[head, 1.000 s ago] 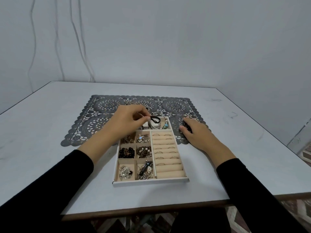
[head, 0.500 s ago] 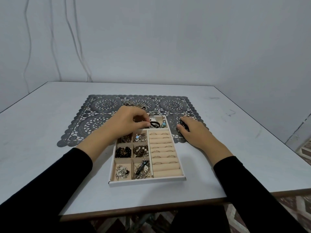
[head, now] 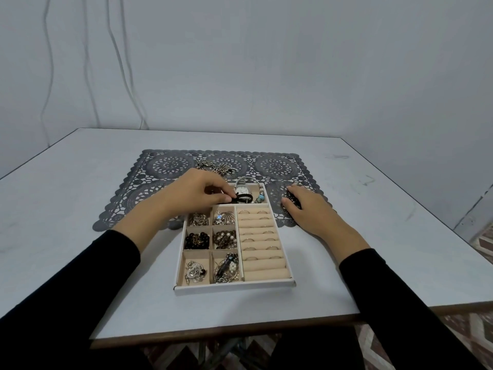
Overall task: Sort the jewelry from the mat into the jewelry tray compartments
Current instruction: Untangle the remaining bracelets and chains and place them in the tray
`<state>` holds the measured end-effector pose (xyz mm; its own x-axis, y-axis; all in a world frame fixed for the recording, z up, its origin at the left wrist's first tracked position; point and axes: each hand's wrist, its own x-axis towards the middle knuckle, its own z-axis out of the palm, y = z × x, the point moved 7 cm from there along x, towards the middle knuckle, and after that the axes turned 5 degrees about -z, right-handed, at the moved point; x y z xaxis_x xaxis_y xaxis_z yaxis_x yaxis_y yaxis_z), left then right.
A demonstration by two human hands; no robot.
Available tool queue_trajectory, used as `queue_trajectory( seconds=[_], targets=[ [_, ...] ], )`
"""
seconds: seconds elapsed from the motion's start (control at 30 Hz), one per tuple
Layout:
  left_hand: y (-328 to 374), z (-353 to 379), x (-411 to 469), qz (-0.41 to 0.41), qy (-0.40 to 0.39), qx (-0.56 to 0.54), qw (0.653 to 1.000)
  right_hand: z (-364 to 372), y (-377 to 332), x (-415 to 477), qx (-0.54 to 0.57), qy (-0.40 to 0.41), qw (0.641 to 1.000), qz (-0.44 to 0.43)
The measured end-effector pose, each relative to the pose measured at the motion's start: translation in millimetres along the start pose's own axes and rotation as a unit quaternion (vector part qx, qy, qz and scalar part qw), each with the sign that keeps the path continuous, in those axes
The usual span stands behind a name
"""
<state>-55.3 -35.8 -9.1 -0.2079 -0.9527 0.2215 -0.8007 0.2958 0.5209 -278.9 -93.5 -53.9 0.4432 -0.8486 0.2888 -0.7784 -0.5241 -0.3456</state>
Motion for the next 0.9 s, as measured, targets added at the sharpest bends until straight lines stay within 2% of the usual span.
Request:
queue_trajectory(
  seconds=[0.2, 0.4, 0.5, 0.6, 0.73, 0.9],
  targets=[
    [-4.1, -3.0, -2.5, -0.008, 0.014, -0.031, 0.999, -2.9, -1.9, -0.6, 0.012, 0.004, 1.0, 0.003],
    [-17.3, -24.0, -6.6, -0.029, 0.114, -0.117, 0.986, -9.8, 0.5, 7.3, 0.046, 0.053, 0.997, 0.024],
    [-23.9, -27.4, -2.2, -0.033, 0.122, -0.136, 0.983, -11.9, -0.8, 17.9, 0.046, 0.065, 0.996, 0.03],
    [-35.3, -30.7, 3.9, -0.049, 0.123, -0.134, 0.982, -11.5, 5.2, 33.7, 0.051, 0.075, 0.995, 0.047],
    [-62.2, -39.1, 18.1, -0.092, 0.162, -0.137, 0.973, -9.2, 17.3, 57.1, 0.05, 0.08, 0.993, 0.071],
    [-84.7, -37.8, 50.0, -0.107, 0.144, -0.045, 0.983, -2.7, 30.7, 85.2, 0.039, 0.072, 0.993, 0.085]
  ],
)
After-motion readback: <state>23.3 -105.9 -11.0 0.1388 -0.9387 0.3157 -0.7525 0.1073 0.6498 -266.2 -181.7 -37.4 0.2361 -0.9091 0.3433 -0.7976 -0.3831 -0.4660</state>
